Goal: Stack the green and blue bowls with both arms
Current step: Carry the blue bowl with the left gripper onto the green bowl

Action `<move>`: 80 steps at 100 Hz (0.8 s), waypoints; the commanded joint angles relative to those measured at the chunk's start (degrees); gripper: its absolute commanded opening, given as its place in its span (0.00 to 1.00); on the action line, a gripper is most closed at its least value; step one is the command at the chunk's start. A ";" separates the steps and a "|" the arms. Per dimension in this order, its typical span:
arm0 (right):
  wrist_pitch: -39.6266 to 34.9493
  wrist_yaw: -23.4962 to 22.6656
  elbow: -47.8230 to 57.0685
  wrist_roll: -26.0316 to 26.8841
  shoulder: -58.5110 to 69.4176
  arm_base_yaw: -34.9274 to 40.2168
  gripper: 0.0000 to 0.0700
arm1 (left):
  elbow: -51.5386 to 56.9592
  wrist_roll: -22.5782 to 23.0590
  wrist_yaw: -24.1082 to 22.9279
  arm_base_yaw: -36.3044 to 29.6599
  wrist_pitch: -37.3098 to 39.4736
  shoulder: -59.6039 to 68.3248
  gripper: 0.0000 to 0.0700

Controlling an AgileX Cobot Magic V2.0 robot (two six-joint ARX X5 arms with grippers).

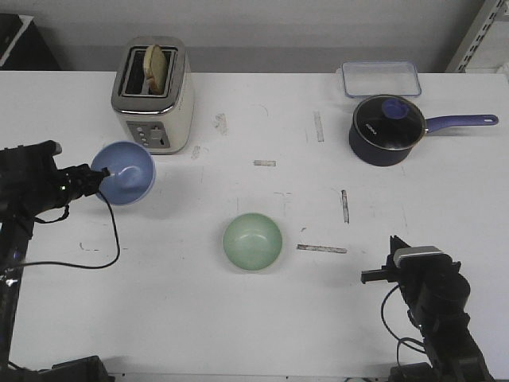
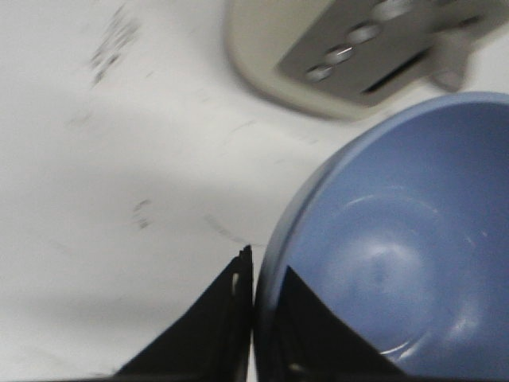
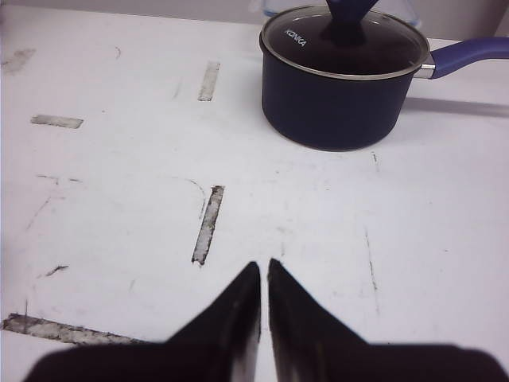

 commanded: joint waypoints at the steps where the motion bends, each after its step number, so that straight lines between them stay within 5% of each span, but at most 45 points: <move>1: 0.33 0.00 0.28 -0.28 0.33 0.09 0.01 | 1.36 -2.34 0.81 -2.80 -0.07 -1.77 0.00; 33: 0.31 -0.02 0.28 -0.28 0.33 0.09 0.01 | 1.42 -1.27 0.46 -27.65 0.13 -5.55 0.00; 49: 0.31 -0.02 0.28 -0.26 0.33 0.09 0.01 | 1.42 0.22 -4.74 -37.46 0.31 -1.73 0.00; 80: 0.28 -0.02 0.28 -0.26 0.33 0.09 0.01 | 1.42 0.90 -8.00 -43.71 0.92 10.14 0.00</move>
